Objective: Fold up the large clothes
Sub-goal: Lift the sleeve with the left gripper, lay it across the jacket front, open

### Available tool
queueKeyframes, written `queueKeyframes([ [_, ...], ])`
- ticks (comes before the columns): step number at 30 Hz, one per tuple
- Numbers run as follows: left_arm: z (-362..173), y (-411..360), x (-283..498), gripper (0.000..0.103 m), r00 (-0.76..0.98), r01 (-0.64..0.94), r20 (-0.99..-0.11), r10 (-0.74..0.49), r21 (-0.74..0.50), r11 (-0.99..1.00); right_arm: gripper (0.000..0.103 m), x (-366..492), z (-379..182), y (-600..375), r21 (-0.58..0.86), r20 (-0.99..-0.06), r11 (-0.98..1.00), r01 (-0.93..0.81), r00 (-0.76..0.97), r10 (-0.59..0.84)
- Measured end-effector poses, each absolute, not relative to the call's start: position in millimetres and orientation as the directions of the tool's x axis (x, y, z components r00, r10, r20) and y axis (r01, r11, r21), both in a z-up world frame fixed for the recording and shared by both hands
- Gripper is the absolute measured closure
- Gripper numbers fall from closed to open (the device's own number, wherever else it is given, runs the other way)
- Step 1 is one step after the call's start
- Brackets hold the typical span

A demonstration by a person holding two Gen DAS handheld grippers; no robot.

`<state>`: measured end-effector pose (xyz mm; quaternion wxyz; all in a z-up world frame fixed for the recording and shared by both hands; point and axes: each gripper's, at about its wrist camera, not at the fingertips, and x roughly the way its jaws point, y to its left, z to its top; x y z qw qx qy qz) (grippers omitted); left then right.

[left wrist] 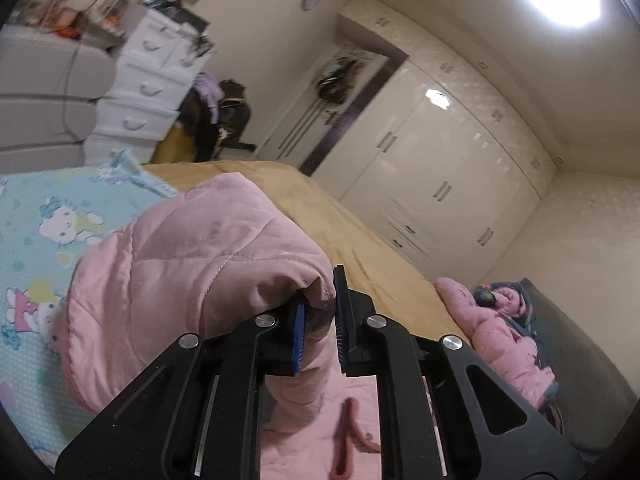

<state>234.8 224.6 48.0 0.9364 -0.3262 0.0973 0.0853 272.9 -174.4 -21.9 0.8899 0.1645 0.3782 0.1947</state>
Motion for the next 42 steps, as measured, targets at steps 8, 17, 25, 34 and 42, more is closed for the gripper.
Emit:
queueKeyframes([
  [8,65,170,248,0.097,0.982,-0.099,-0.189,0.002,-0.505,0.858,0.004,275,-36,-200,0.483,-0.597,0.859,-0.172,0.652,0.467],
  [17,64,88,272,0.097,0.966,0.046,-0.22,-0.133,-0.36,0.932,0.004,280,-48,-245,0.562,-0.556,0.821,-0.101,0.689,0.465],
  [25,39,13,292,0.097,0.913,0.194,-0.31,-0.266,-0.243,0.95,0.004,270,-42,-290,0.5,-0.556,0.865,0.037,0.78,0.287],
  [34,-16,-45,301,0.097,0.806,0.315,-0.487,-0.336,-0.128,0.94,0.004,268,-51,-322,0.54,-0.542,0.834,0.111,0.804,0.244],
  [42,-52,-55,314,0.081,0.703,0.347,-0.589,-0.398,-0.205,0.915,0.004,269,-60,-330,0.57,-0.556,0.809,0.143,0.792,0.251],
])
